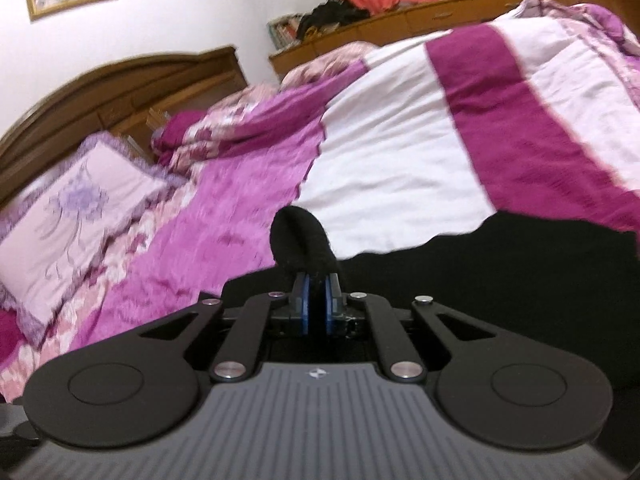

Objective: Fold small clothes

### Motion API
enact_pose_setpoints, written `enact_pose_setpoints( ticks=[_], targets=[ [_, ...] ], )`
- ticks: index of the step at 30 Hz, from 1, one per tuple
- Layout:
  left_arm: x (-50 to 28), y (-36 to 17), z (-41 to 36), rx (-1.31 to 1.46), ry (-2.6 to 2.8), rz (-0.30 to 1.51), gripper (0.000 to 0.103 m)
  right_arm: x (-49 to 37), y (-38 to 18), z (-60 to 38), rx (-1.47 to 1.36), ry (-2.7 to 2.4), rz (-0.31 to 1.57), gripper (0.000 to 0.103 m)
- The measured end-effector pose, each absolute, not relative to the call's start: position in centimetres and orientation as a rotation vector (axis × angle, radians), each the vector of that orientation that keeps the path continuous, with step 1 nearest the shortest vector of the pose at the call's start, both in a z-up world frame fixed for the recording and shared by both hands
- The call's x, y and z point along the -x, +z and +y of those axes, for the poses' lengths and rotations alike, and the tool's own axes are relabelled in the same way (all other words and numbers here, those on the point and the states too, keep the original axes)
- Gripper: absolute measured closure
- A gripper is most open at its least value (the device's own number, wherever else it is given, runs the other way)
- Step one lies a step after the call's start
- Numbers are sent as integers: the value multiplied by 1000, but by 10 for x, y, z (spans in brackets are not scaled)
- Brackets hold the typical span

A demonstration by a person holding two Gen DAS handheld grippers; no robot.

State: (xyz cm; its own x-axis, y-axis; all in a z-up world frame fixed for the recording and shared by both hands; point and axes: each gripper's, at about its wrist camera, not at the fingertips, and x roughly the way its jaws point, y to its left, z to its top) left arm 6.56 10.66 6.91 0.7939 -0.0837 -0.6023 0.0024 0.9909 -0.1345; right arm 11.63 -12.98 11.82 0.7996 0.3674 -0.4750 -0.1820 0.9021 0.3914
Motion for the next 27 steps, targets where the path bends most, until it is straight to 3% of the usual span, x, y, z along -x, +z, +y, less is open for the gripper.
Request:
enact_pose_setpoints(
  ticks=[11,27],
  targets=[
    [-85,78,93,82,-54,630,54,-105,118,-226,-433,131,523,96],
    [-115,56,75,38,-40,681,54,-104,22,-307,-559,-107,668,94]
  ],
)
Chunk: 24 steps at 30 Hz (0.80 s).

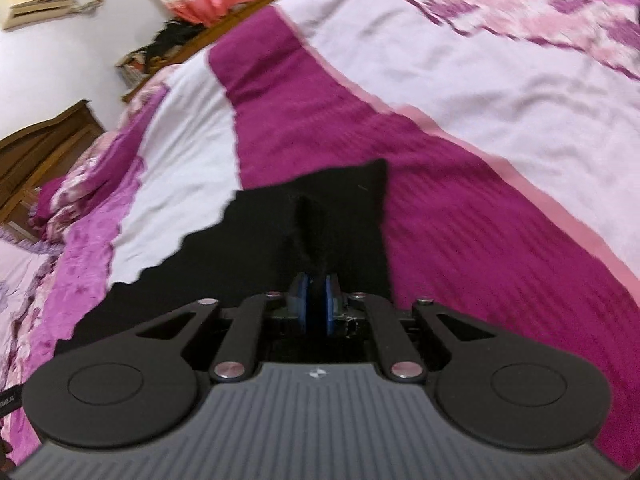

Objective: Fold small clothes

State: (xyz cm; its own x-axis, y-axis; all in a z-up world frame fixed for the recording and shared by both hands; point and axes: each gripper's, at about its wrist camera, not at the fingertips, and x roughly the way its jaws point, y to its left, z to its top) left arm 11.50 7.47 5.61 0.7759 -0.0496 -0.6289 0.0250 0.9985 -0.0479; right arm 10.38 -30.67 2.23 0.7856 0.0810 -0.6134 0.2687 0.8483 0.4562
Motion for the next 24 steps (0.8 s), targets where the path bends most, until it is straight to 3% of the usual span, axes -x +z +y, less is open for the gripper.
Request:
enact_pose_setpoints(
  ticks=[6,11,16,24],
  targets=[
    [-122,37,76,25,-19,729,54,-99,27,-308,-517,-126,658,93],
    [-121,32,80,59,-12,724,54,-91,44,-290,-432,-91,609,81],
    [-118,36,82,73,-9,723,54,-93,51,-275,-393,-21,600,58],
    [-94,51,87,84,-20,750,54,-73,63,-257,-384,55,617,43]
  ],
)
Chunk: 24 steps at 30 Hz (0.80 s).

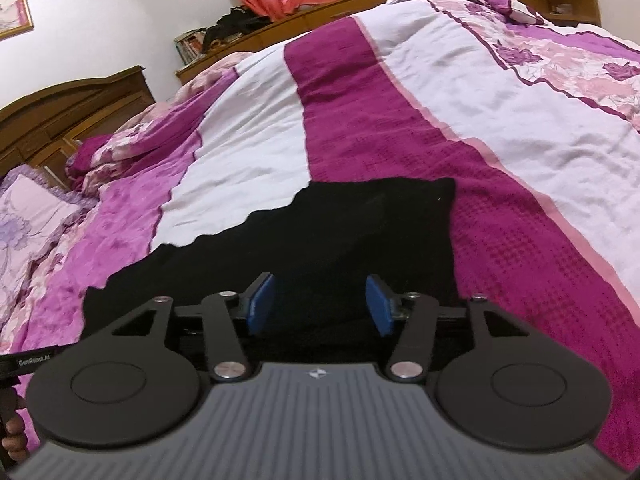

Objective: Fold small clothes

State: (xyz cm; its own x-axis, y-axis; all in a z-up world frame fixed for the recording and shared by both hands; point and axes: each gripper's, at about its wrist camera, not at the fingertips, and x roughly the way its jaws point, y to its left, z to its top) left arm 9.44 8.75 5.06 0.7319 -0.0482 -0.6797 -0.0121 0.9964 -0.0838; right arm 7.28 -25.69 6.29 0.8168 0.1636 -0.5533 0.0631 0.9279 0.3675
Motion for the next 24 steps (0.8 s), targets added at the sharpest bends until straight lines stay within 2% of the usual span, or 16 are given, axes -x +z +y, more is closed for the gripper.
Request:
enact_pose_setpoints(
  ticks=[9,24],
  targets=[
    [-56,66,88,89,-37,750,54,-31,76,-245,-361,123,658,35],
    [6,54,105,77,13,847,54,34,68,-259,-313,111,810,34]
  ],
)
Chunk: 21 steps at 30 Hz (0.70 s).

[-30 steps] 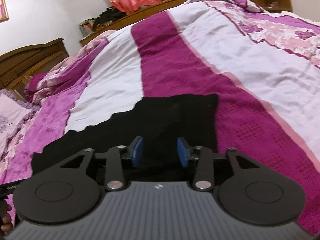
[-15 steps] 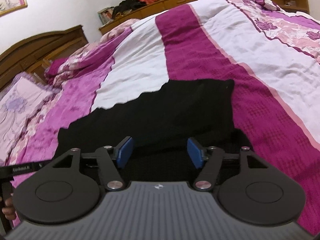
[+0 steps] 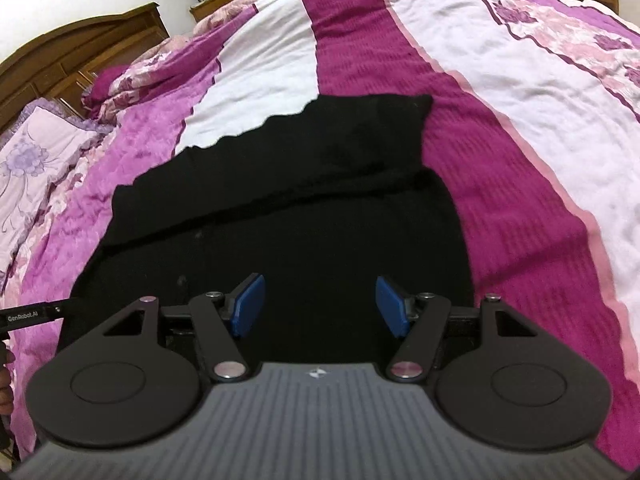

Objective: Fold small clothes

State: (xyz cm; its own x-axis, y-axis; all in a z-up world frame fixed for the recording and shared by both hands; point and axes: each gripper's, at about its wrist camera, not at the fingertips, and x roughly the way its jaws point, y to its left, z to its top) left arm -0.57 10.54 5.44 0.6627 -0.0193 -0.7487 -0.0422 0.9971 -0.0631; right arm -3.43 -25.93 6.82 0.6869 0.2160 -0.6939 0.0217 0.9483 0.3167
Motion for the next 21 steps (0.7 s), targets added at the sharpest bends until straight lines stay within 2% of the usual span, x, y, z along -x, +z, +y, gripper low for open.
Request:
enact_pose_setpoints(
  ticks=[21],
  targets=[
    [45,44,113,69,-1,948,54,89,56,-296,-272,45,903,34]
  ],
)
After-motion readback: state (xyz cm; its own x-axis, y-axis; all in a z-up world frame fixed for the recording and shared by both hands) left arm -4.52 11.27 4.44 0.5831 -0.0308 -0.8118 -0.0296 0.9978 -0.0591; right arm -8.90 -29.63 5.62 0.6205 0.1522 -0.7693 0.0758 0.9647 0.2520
